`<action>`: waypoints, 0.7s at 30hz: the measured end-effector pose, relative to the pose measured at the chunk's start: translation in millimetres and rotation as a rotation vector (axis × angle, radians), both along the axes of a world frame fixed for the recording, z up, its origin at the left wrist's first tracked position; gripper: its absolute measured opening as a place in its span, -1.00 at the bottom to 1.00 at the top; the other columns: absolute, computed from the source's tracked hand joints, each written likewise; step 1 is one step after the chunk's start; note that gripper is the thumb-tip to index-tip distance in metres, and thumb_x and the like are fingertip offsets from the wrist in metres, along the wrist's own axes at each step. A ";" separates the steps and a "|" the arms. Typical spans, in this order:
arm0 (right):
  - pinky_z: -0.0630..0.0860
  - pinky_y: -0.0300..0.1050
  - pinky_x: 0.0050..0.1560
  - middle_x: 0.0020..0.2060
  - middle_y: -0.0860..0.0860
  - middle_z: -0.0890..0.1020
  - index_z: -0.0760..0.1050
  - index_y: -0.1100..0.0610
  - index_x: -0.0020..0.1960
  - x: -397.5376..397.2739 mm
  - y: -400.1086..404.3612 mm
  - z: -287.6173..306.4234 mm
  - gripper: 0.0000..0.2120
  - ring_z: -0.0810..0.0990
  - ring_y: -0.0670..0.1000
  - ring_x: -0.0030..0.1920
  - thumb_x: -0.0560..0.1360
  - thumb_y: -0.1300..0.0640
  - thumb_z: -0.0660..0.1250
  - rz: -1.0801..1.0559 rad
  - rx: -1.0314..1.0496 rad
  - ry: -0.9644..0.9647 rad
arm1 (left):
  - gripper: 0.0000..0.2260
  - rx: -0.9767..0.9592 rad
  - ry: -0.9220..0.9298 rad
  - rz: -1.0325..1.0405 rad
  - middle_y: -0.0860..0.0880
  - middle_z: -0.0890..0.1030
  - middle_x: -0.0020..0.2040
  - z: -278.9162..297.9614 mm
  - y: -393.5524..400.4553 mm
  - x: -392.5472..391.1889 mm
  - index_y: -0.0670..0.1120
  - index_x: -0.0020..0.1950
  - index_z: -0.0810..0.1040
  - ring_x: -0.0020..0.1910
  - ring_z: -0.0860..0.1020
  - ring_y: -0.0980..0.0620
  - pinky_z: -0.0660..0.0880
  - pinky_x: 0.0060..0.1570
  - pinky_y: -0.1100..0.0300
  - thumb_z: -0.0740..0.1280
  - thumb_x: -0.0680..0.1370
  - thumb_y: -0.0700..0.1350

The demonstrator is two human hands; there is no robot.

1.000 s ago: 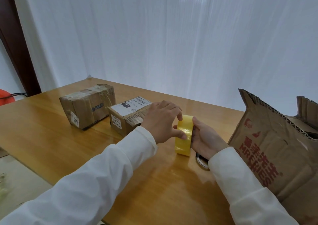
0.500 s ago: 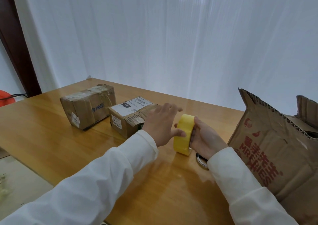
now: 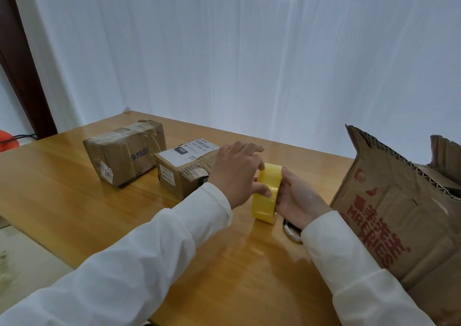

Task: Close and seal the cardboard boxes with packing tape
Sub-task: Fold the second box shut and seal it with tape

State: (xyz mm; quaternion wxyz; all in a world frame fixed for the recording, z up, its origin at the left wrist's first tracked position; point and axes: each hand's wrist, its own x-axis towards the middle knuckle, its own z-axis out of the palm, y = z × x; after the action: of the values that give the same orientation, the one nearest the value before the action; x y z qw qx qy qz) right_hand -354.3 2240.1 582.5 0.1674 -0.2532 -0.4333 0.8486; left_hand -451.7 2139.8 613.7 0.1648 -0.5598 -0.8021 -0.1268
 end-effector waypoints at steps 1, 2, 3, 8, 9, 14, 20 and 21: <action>0.40 0.13 0.22 0.11 0.22 0.59 0.29 0.26 0.42 0.3 0.4 -0.2 -0.49 0.58 0.11 0.04 0.66 -0.08 -0.02 0.005 0.004 -0.003 | -0.51 0.003 -0.030 0.000 0.14 0.26 0.45 1.2 1.4 0.0 0.02 0.19 0.52 0.44 0.15 0.08 0.06 0.36 0.06 0.38 0.38 0.26; 0.39 0.13 0.22 0.10 0.21 0.59 0.29 0.26 0.42 0.7 0.9 -0.4 -0.49 0.57 0.11 0.04 0.66 -0.08 -0.02 0.009 0.007 -0.006 | -0.52 0.002 -0.056 0.001 0.14 0.27 0.45 2.3 2.6 0.0 0.01 0.17 0.53 0.44 0.15 0.08 0.07 0.36 0.07 0.41 0.36 0.24; 0.39 0.13 0.22 0.08 0.20 0.59 0.29 0.26 0.42 0.7 1.3 -0.2 -0.50 0.57 0.11 0.04 0.66 -0.07 -0.02 0.015 0.007 -0.007 | -0.52 -0.004 -0.080 0.002 0.13 0.28 0.45 3.3 3.7 0.0 0.00 0.16 0.54 0.43 0.16 0.08 0.08 0.35 0.09 0.43 0.35 0.23; 0.36 0.17 0.31 0.10 0.21 0.59 0.30 0.26 0.41 1.1 6.4 -1.1 -0.51 0.58 0.12 0.02 0.66 -0.06 -0.02 0.030 0.014 -0.015 | -0.59 -0.027 -0.131 0.022 0.10 0.34 0.43 6.8 7.7 6.0 -0.01 0.10 0.57 0.42 0.20 0.06 0.13 0.33 0.10 0.44 0.36 0.19; 0.38 0.17 0.30 0.12 0.22 0.59 0.32 0.27 0.40 1.7 7.6 -1.0 -0.51 0.58 0.13 0.03 0.66 -0.05 -0.02 0.028 0.009 -0.013 | -0.65 -0.040 -0.123 0.012 0.11 0.36 0.42 5.8 7.6 8.3 0.01 0.05 0.58 0.41 0.22 0.06 0.15 0.33 0.08 0.42 0.39 0.18; 0.43 0.16 0.22 0.16 0.24 0.58 0.35 0.29 0.37 4.7 10.0 0.4 -0.51 0.58 0.16 0.08 0.67 -0.04 -0.03 0.017 0.010 -0.017 | -0.76 0.045 -0.124 -0.014 0.10 0.40 0.36 -12.0 0.7 16.7 0.05 0.02 0.52 0.37 0.28 0.06 0.13 0.35 0.07 0.32 0.49 0.17; 0.38 0.17 0.26 -0.08 0.16 0.66 0.38 0.24 0.32 0.6 5.8 -2.6 -0.54 0.59 0.11 -0.01 0.66 -0.07 -0.01 -0.004 0.010 -0.018 | -0.53 -0.025 0.034 0.049 0.10 0.24 0.49 -7.0 -2.4 5.8 0.05 0.31 0.48 0.47 0.14 0.01 0.04 0.40 -0.02 0.25 0.49 0.26; 0.36 0.17 0.30 -0.07 0.15 0.65 0.37 0.25 0.34 0.0 5.5 -2.7 -0.53 0.58 0.10 -0.01 0.66 -0.07 -0.01 -0.005 0.007 -0.019 | -0.57 -0.021 0.058 0.039 0.11 0.26 0.48 -7.1 -3.2 6.3 0.05 0.26 0.52 0.46 0.15 0.01 0.05 0.40 -0.02 0.25 0.50 0.25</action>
State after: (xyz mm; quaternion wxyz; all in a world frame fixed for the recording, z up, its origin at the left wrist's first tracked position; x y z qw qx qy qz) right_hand -354.4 2245.5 579.7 0.1662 -0.2617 -0.4373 0.8442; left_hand -445.5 2136.6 606.6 0.1847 -0.5491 -0.8091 -0.0987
